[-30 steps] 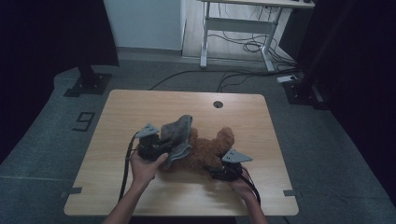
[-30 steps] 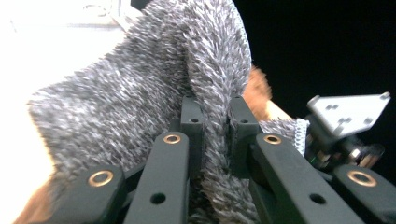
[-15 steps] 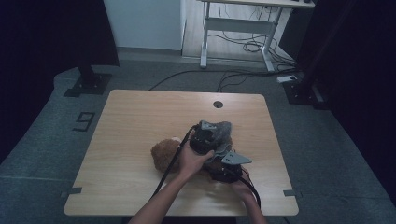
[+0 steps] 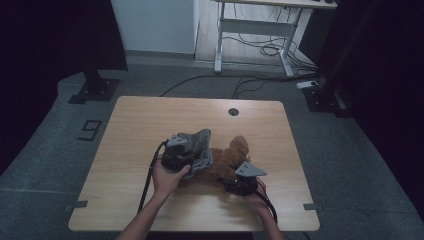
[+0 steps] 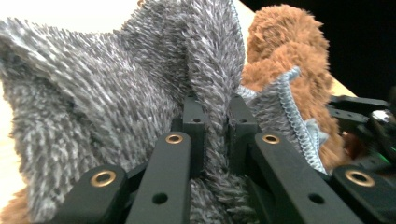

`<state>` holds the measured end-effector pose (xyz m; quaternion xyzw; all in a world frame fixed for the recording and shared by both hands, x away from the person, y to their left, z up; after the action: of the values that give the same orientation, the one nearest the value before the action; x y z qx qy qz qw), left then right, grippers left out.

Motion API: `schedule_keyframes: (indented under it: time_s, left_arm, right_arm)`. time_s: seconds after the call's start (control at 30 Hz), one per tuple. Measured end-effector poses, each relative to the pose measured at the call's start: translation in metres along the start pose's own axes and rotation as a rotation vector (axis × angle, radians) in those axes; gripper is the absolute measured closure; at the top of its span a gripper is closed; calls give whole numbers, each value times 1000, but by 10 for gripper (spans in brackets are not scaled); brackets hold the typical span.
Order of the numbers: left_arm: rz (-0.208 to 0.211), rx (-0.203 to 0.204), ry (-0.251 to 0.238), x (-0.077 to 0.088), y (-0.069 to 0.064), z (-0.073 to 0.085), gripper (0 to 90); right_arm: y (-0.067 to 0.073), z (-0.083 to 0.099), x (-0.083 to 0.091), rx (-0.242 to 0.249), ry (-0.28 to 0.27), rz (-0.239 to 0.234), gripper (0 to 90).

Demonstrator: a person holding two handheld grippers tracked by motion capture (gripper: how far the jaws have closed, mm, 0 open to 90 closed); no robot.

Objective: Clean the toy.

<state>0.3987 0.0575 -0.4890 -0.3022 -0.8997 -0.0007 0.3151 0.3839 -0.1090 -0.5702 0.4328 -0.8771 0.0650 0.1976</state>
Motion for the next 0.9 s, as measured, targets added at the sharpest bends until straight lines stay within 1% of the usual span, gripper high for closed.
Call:
schedule_keyframes:
  time_s: [0.1,0.17,0.23,0.27,0.3,0.33,0.37,0.4,0.43,0.47,0.53,0.6,0.63,0.7,0.77,0.8,0.83,0.87,0.9]
  left_arm:
    - [7,19,-35,14,8,3,808]
    - [4,44,-60,23,16,3,807]
    - [-15,58,-77,32,27,3,803]
    - [-34,64,-79,35,33,4,801]
    - [-69,63,-77,39,42,7,800]
    - [-87,58,-63,41,48,9,800]
    - [-106,74,-44,42,58,15,799]
    - [-113,85,-25,42,65,21,798]
    - [-115,95,-12,41,69,26,796]
    - [-109,111,0,40,74,32,795]
    - [-87,140,-9,41,76,36,795]
    - [-91,125,-19,43,73,32,795]
    - [-90,113,-29,45,69,27,796]
    - [-72,93,-56,48,58,14,797]
    - [-35,66,-90,51,40,-1,797]
    - [-21,42,-107,53,28,-10,798]
    - [-16,22,-117,54,20,-15,798]
    - [-5,2,-134,55,9,-23,799]
    - [13,-7,-151,56,-1,-30,800]
  right_arm:
    - [-1,3,0,-2,9,-1,418]
    - [-1,3,0,-5,5,-7,420]
    - [-1,3,1,-12,3,-13,423]
    - [-2,2,1,-17,1,-15,425]
    - [-2,2,1,-22,0,-17,427]
    - [-2,2,1,-27,0,-19,428]
    - [-2,2,1,-31,-1,-21,429]
    - [-3,2,2,-39,-4,-25,430]
    - [-3,2,2,-44,-4,-27,430]
    - [-4,2,1,-47,-5,-29,431]
    - [-4,2,1,-46,-8,-29,431]
    - [-4,1,0,-46,-9,-28,431]
    - [-4,1,0,-51,-12,-27,431]
    - [-4,1,0,-60,-15,-28,431]
    - [-4,1,0,-61,-17,-28,431]
    - [-4,1,0,-62,-18,-28,431]
    - [-4,0,0,-65,-18,-26,431]
    - [-4,0,0,-66,-19,-25,431]
    - [-4,0,0,-66,-17,-25,431]
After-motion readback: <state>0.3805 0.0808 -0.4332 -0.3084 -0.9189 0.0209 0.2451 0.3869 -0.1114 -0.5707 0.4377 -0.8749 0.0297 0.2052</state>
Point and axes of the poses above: each handheld gripper's, and its own axes: x roughly backward along the jaws, z roughly out of its underside, y roughly to its left, the point moved 8 cm from there along -x, roughly forward along the jaws, and after that the axes turned 6 degrees about -z, right-handed, at the moved point
